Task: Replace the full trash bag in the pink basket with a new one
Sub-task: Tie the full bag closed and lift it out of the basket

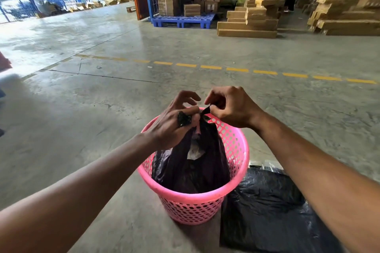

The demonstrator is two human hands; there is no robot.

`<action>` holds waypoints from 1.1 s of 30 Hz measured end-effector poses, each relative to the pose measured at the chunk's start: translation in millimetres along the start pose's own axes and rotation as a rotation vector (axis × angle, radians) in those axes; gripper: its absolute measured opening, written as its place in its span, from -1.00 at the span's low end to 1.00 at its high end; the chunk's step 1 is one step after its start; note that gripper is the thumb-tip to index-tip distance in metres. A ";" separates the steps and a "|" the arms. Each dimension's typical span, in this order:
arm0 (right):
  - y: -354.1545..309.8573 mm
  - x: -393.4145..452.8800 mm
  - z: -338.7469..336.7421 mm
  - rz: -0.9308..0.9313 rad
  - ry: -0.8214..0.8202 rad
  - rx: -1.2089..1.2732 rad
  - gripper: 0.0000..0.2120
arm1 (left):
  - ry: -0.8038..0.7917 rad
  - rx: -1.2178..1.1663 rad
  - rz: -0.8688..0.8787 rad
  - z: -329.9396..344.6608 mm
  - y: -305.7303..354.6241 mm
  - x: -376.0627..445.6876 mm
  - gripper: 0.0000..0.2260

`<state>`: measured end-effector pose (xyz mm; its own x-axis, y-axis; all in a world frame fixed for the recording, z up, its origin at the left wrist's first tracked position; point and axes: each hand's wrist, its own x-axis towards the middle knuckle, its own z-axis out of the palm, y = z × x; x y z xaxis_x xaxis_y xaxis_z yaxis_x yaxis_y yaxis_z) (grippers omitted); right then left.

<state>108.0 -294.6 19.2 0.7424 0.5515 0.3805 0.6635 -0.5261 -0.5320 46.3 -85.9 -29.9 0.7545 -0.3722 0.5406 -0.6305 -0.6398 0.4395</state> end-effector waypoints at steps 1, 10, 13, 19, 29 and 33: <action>4.5 -1.7 0.1 0.032 -0.014 0.039 -0.88 | 0.019 -0.026 -0.038 -0.5 -0.7 0.6 -0.79; 73.1 -25.2 8.2 0.220 -0.153 0.095 -0.80 | -0.157 -0.437 -0.616 -5.8 -54.7 -28.8 -0.75; 86.7 -36.2 13.7 0.268 -0.241 0.039 -0.84 | -0.357 -0.374 -0.791 -18.5 -57.5 -37.3 -0.70; 63.4 -30.6 20.7 0.140 -0.371 -0.261 -0.75 | -0.457 -0.408 -0.957 -35.5 -45.1 -16.5 -0.62; 22.4 -23.7 58.9 0.165 -0.594 -0.498 -0.63 | -0.717 -0.009 -0.885 -3.3 -29.4 -2.8 -0.79; 26.3 -20.3 57.5 0.223 -0.486 -0.235 -0.76 | -0.667 0.154 -0.750 9.4 -31.5 -5.0 -0.80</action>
<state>105.1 -282.4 -45.9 0.7750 0.6159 -0.1418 0.5405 -0.7621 -0.3564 64.1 -70.2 -53.2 0.9234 -0.1082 -0.3684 0.0426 -0.9246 0.3785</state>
